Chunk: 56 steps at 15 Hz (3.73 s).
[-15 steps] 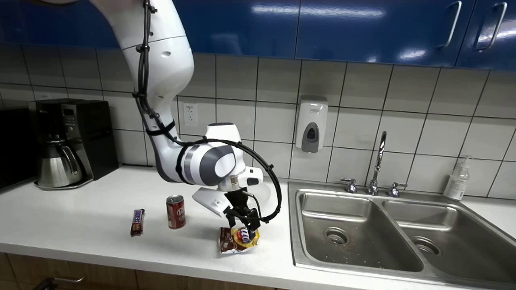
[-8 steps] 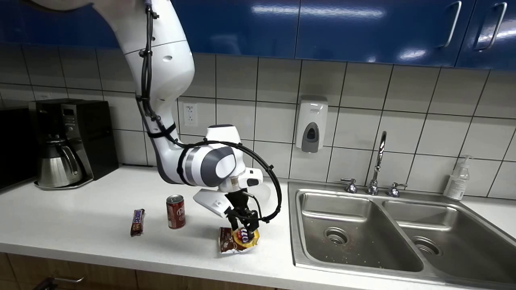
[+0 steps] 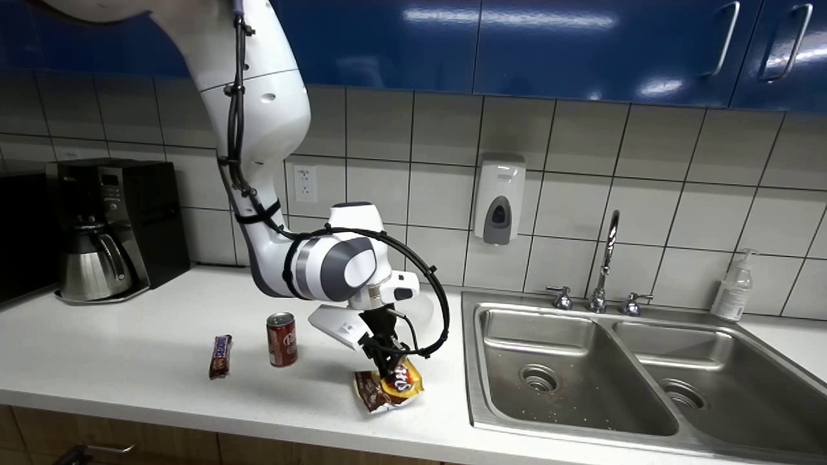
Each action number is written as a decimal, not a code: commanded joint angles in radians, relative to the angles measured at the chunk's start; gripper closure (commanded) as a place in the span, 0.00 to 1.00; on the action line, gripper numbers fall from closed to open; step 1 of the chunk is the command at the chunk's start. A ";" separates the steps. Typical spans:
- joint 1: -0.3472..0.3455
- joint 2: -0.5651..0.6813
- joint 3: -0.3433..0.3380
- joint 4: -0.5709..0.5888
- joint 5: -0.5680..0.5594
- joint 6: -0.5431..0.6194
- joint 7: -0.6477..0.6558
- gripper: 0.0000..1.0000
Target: Put the packet in the bowl
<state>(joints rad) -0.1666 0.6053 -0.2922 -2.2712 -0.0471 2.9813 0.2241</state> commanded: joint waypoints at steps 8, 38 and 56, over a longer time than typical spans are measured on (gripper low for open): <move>-0.004 -0.063 -0.015 -0.021 0.025 0.006 -0.052 1.00; 0.050 -0.097 0.031 0.147 0.097 0.029 -0.006 1.00; 0.182 0.293 -0.030 0.567 0.157 -0.003 0.127 0.36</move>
<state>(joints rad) -0.0012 0.8829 -0.2942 -1.7474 0.0938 3.0008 0.3340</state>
